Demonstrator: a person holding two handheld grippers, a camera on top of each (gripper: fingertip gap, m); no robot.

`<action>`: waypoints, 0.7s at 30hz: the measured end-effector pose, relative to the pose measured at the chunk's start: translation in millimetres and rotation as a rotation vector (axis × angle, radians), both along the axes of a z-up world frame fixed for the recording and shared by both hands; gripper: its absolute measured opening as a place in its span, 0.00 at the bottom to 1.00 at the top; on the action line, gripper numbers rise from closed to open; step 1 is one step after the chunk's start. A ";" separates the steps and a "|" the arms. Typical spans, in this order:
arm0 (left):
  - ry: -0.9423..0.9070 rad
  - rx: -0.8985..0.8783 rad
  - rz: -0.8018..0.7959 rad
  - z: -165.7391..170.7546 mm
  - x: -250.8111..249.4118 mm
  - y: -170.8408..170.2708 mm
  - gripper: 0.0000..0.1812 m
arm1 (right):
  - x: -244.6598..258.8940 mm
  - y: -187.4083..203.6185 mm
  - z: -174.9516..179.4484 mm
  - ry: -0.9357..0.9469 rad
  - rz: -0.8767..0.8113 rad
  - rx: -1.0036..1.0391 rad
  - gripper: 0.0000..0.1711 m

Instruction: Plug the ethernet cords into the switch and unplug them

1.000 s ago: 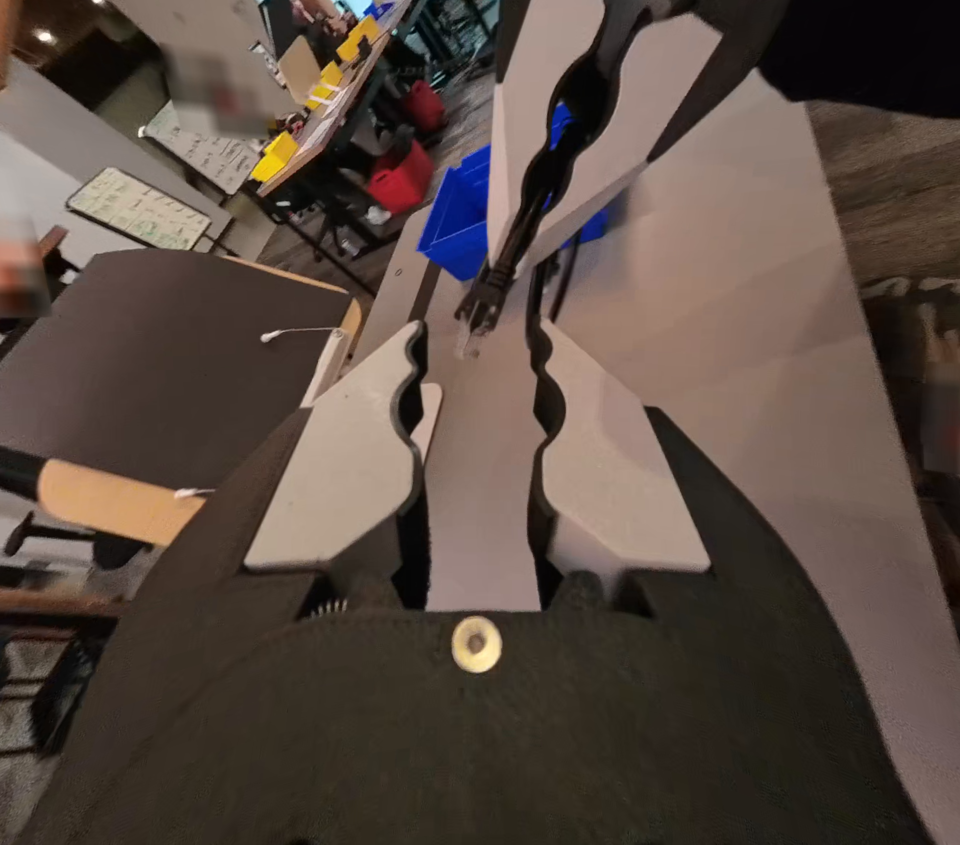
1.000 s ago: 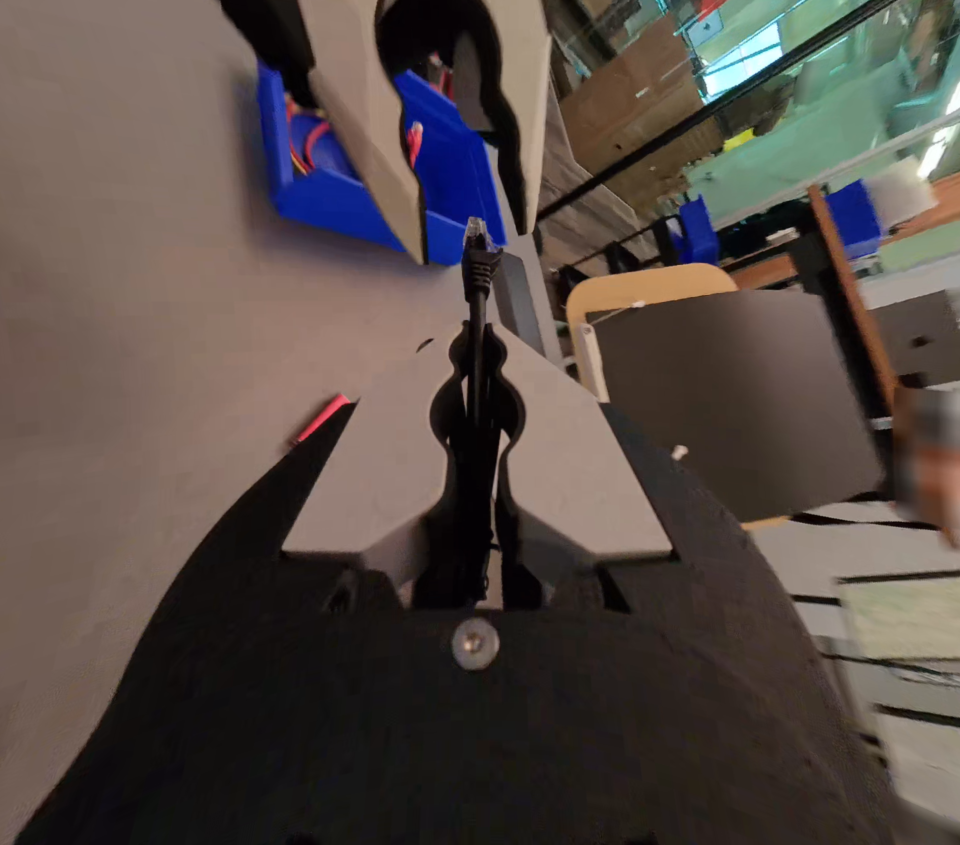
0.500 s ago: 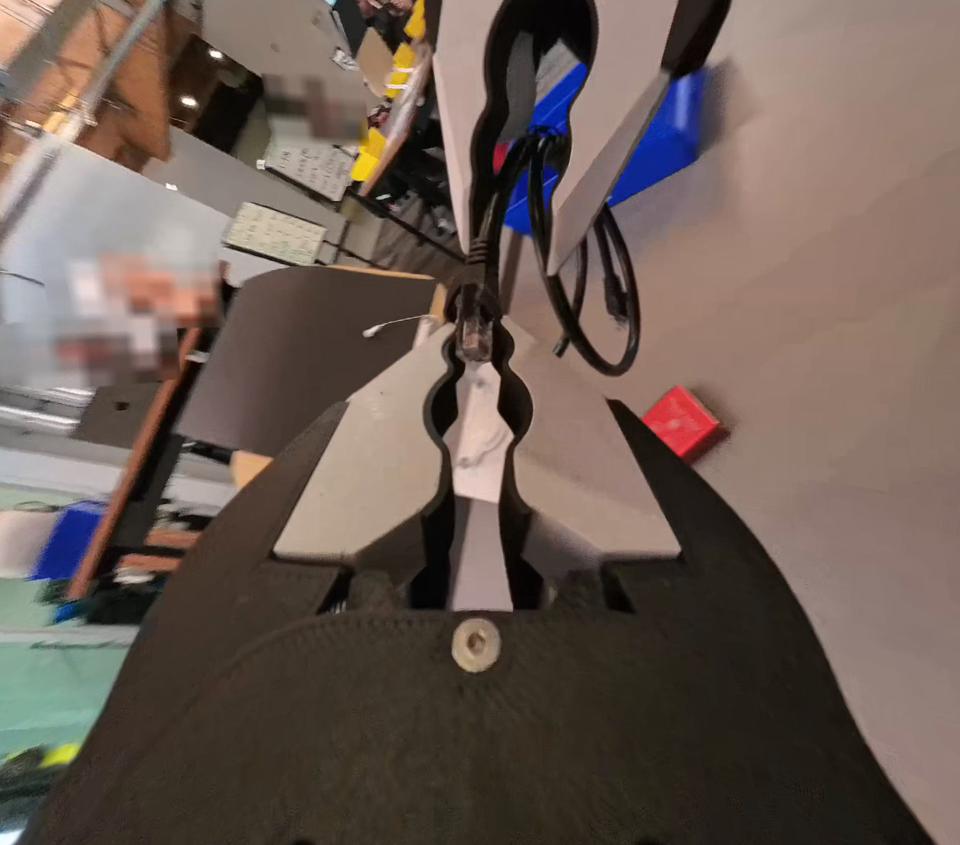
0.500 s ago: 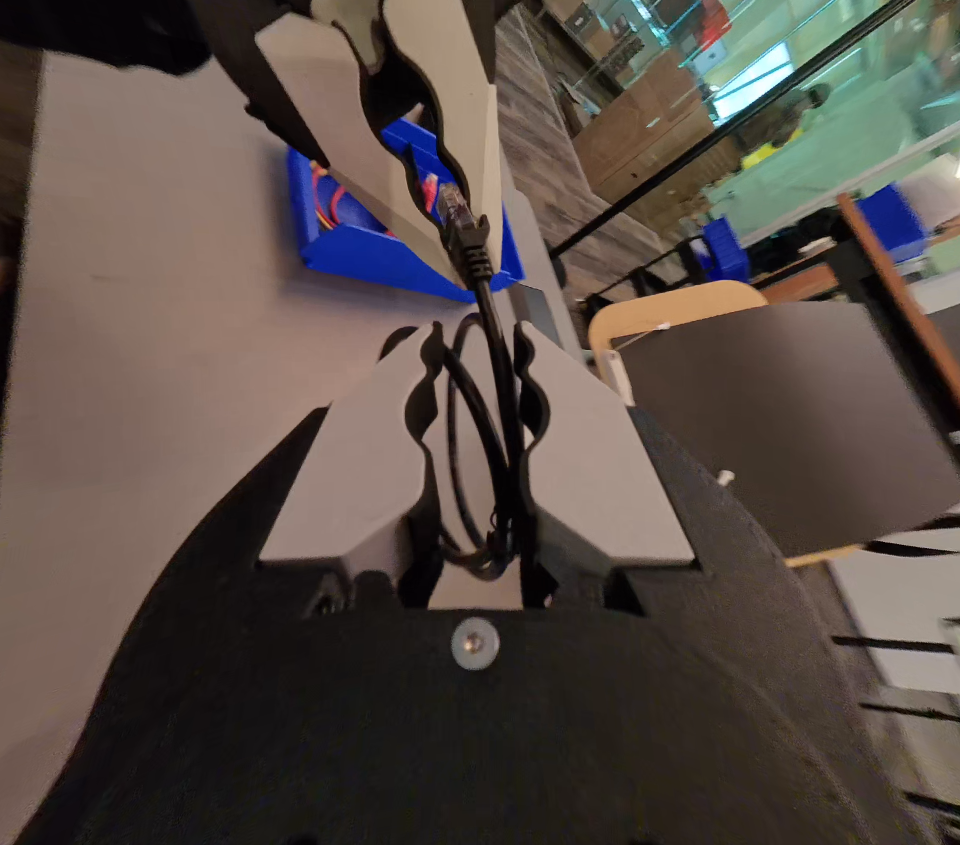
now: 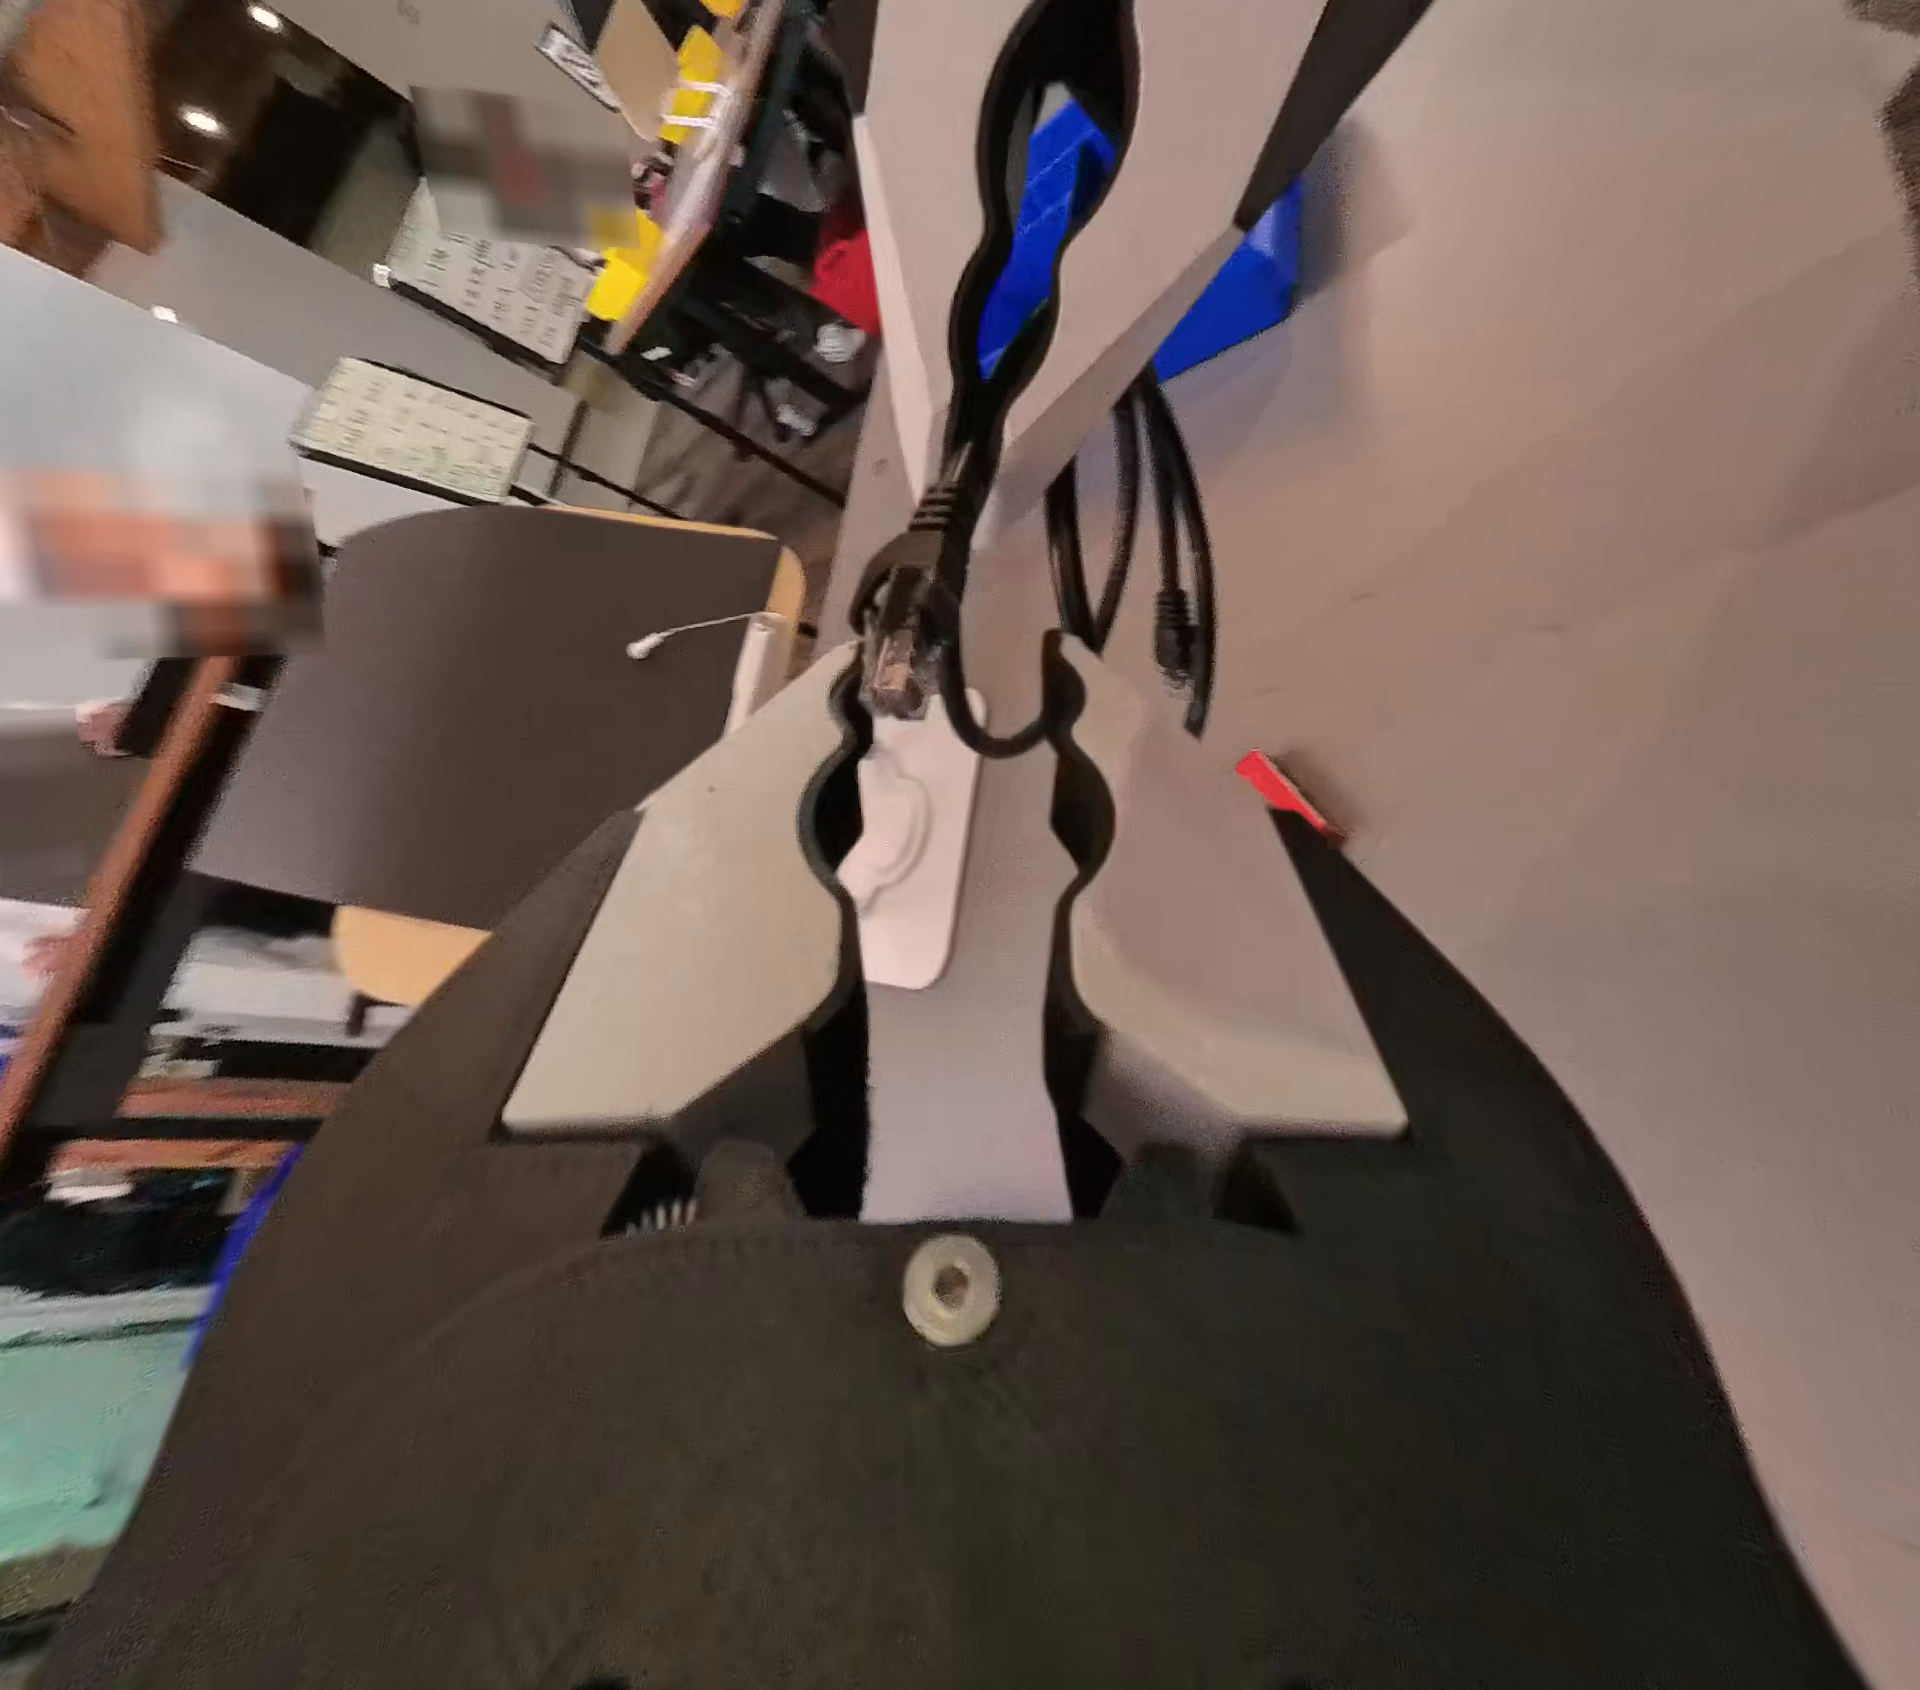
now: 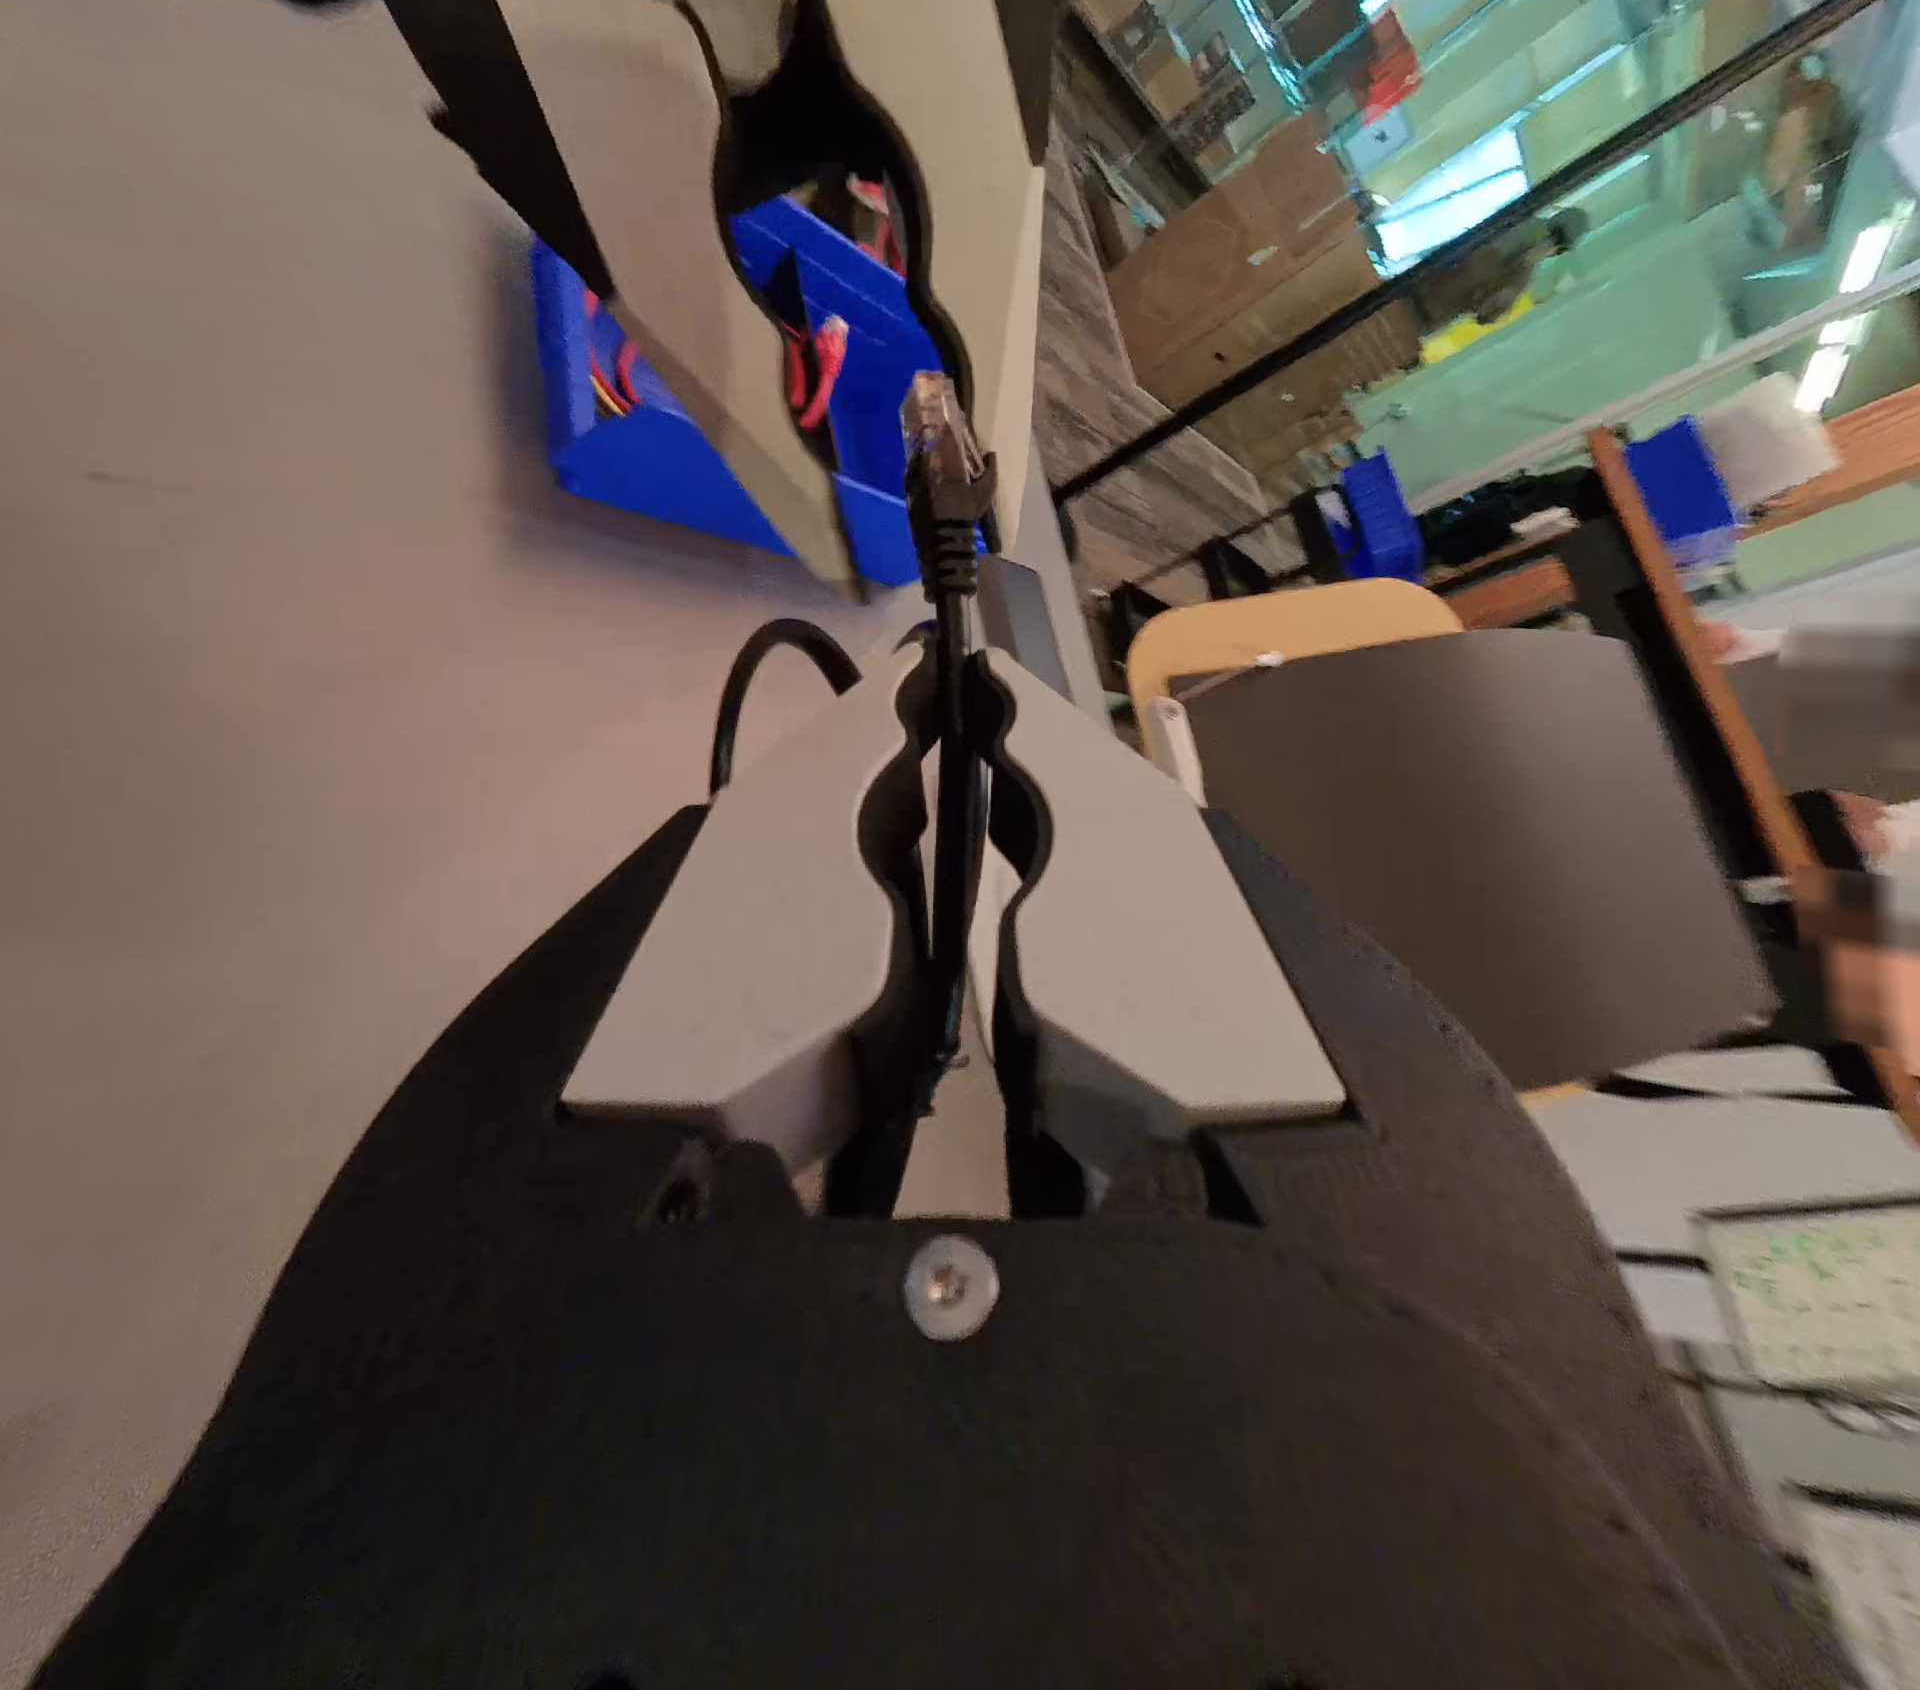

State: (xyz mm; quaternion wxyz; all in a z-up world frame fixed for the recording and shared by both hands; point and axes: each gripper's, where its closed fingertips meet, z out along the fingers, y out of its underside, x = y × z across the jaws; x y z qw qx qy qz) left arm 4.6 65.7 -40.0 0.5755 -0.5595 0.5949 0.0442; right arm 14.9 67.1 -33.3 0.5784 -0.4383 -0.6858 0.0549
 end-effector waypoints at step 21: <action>0.230 0.458 0.128 21.3 4.4 -0.4 0.07 | -3.2 -17.8 33.5 0.305 0.181 -0.569 0.21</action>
